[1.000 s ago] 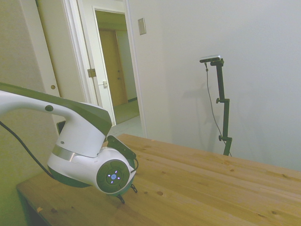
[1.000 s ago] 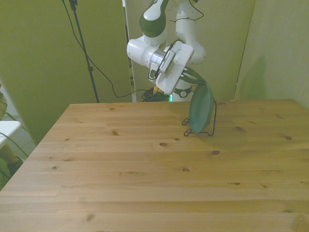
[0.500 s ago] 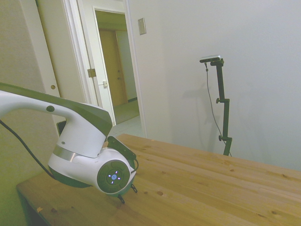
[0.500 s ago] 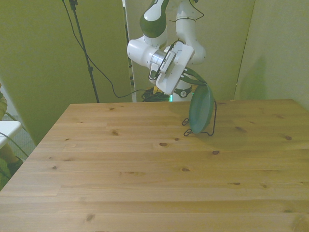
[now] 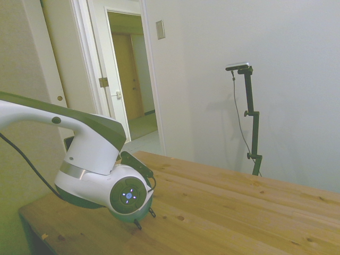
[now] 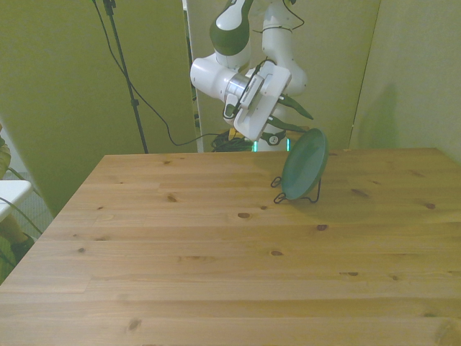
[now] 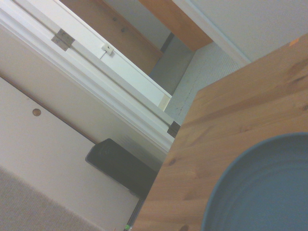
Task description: Load the plate
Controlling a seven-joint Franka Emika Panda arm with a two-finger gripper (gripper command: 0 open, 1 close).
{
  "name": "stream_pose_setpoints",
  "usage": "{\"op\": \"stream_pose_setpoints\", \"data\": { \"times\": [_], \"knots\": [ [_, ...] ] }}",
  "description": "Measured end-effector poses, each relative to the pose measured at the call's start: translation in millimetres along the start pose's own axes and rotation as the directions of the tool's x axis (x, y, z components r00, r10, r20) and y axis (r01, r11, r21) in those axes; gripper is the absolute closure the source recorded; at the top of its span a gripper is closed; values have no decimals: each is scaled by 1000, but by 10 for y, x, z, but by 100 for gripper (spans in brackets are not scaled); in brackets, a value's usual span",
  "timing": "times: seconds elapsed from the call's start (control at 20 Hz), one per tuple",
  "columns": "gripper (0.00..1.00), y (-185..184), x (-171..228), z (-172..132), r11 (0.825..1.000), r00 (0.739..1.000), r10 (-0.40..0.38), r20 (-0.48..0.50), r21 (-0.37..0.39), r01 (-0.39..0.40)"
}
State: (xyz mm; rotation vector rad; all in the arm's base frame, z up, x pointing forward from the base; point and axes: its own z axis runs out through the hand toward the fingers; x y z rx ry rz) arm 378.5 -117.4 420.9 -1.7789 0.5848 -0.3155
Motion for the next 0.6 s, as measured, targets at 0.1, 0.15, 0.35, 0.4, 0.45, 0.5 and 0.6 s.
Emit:
{"op": "stream_pose_setpoints", "data": {
  "times": [0.1,0.15,0.35,0.4,0.45,0.5,0.6],
  "knots": [
    [0,-148,9,-25,1000,1000,-27,-6,5,27],
    [0,-239,3,-39,999,999,-39,-8,7,39],
    [0,-696,-75,-129,995,995,-94,-33,15,95],
    [0,-838,-108,-158,994,992,-113,-48,6,113],
    [0,-984,-143,-188,990,988,-140,-66,-18,139],
    [0,-1126,-186,-214,984,982,-171,-84,-58,167],
    [0,-1373,-297,-240,964,964,-240,-111,-147,223]
  ]
}}
